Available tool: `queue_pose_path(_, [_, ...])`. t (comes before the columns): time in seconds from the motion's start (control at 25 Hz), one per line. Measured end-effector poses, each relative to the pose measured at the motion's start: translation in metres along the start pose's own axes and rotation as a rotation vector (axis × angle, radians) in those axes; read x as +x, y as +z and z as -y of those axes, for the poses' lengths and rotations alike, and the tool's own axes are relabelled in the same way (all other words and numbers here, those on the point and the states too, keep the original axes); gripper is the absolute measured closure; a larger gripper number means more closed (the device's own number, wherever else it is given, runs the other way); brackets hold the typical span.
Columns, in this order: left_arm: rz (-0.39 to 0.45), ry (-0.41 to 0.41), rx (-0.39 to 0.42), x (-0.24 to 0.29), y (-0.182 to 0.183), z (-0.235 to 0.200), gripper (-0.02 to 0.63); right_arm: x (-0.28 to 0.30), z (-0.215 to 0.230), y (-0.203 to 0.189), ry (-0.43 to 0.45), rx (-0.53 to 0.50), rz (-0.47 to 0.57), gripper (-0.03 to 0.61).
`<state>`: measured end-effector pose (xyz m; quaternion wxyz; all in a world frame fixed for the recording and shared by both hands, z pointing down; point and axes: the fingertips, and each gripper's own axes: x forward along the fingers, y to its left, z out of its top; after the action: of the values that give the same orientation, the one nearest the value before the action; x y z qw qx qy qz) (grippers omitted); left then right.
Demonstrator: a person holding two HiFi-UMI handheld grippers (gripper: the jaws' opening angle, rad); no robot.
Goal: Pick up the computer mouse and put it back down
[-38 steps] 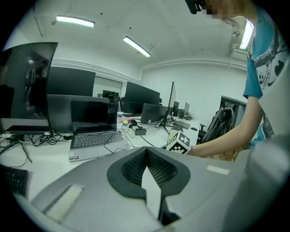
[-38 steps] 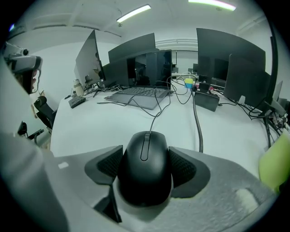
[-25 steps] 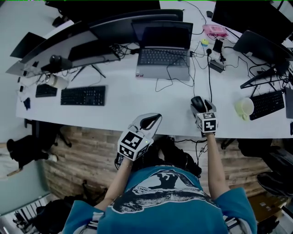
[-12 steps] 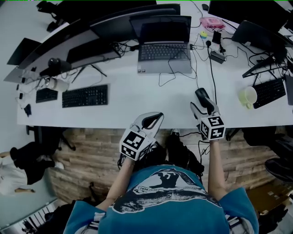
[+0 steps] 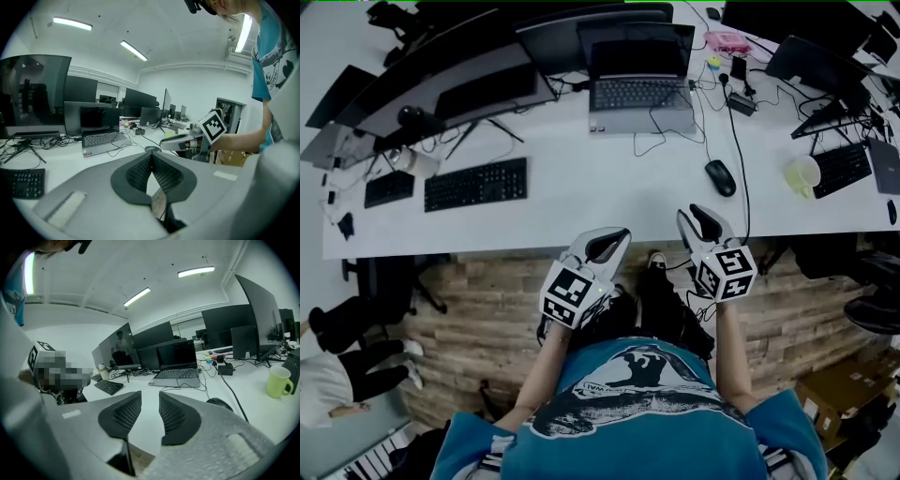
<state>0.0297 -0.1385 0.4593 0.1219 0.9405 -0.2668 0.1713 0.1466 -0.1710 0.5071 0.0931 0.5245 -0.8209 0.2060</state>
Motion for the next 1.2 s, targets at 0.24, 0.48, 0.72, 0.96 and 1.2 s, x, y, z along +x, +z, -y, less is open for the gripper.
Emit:
queue_pose_path(0.24, [0.023,-0.018,0.009,-0.041,-0.025,0.011,0.6,-0.015,-0.052,-0.015,0.006,-0.003,0.012,0.484])
queue_pose_path(0.48, [0.031,-0.014,0.001,-0.074,-0.043,0.014,0.6,-0.029,-0.102,-0.02,0.029,-0.01,0.033,0.523])
queue_pose_path(0.72, [0.063,-0.01,-0.007,-0.096,-0.051,0.022,0.6,-0.04,-0.131,-0.023,0.049,-0.041,0.047,0.56])
queue_pose_path(0.96, [0.082,-0.005,-0.004,-0.111,-0.055,0.026,0.6,-0.046,-0.155,-0.02,0.07,-0.081,0.063,0.586])
queue_pose_path(1.2, [0.095,-0.002,0.003,-0.116,-0.054,0.029,0.6,-0.051,-0.164,-0.017,0.078,-0.108,0.074,0.578])
